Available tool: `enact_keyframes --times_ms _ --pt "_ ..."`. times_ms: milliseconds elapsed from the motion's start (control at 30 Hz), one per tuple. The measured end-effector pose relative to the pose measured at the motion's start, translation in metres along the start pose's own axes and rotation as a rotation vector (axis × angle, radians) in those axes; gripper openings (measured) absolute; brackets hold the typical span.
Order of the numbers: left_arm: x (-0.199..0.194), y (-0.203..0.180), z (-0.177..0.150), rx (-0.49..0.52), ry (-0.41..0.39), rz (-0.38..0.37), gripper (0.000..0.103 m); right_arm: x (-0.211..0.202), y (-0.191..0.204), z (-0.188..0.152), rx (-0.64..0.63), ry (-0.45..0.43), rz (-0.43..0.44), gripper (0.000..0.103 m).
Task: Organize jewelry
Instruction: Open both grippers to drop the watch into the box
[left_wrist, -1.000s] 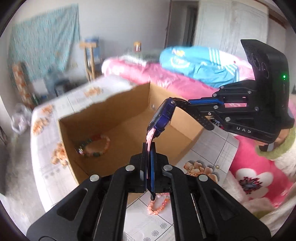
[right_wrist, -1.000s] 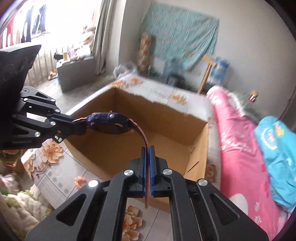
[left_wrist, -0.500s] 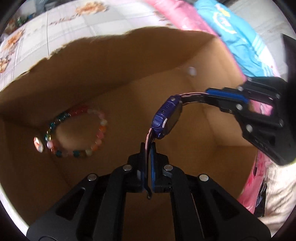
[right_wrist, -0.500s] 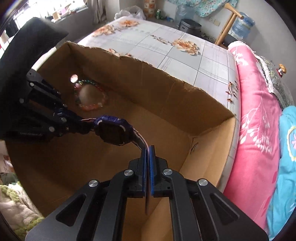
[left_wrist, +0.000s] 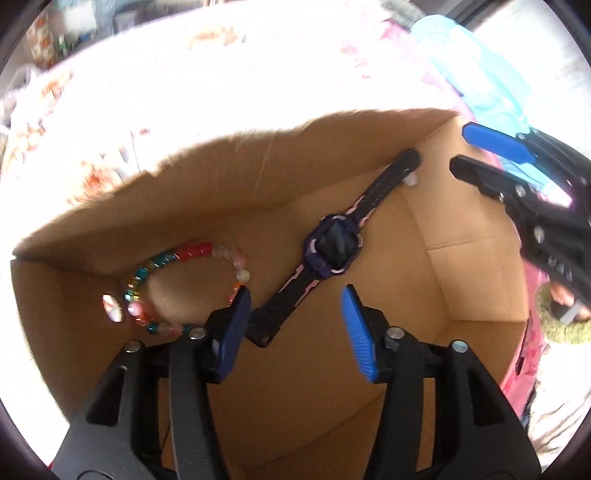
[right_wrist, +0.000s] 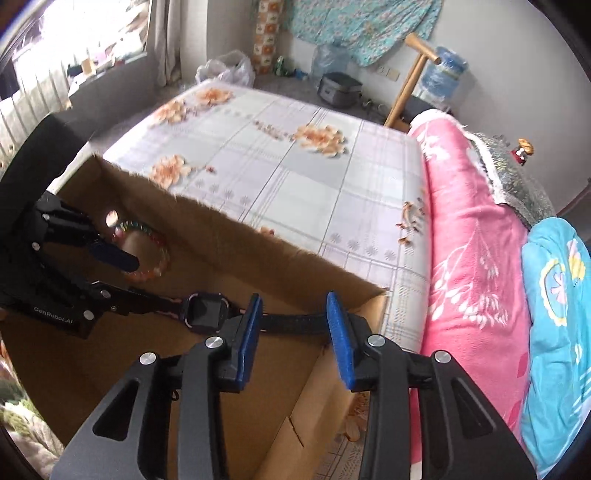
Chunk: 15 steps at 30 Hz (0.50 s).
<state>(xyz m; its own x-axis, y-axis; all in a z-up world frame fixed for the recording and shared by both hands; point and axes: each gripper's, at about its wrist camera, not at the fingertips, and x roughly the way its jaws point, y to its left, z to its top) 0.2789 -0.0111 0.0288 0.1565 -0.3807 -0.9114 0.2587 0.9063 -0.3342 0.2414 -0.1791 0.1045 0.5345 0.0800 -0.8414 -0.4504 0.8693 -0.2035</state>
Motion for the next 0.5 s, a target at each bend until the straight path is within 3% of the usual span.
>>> enact_keyframes --times_ms 100,167,300,500 --pt "-0.034 -0.011 -0.016 0.057 -0.099 -0.001 0.057 -0.035 -0.010 -0.011 0.075 -0.097 0.030 0.037" --pt "-0.066 -0.023 -0.038 0.109 -0.190 -0.002 0.062 -0.055 -0.014 -0.022 0.122 -0.153 0.053 0.047" --pt "-0.117 -0.035 -0.088 0.164 -0.338 -0.024 0.076 -0.094 -0.017 -0.058 0.227 -0.255 0.110 0.052" --pt "-0.145 -0.035 -0.173 0.165 -0.477 -0.062 0.085 -0.131 0.002 -0.131 0.393 -0.355 0.217 0.054"
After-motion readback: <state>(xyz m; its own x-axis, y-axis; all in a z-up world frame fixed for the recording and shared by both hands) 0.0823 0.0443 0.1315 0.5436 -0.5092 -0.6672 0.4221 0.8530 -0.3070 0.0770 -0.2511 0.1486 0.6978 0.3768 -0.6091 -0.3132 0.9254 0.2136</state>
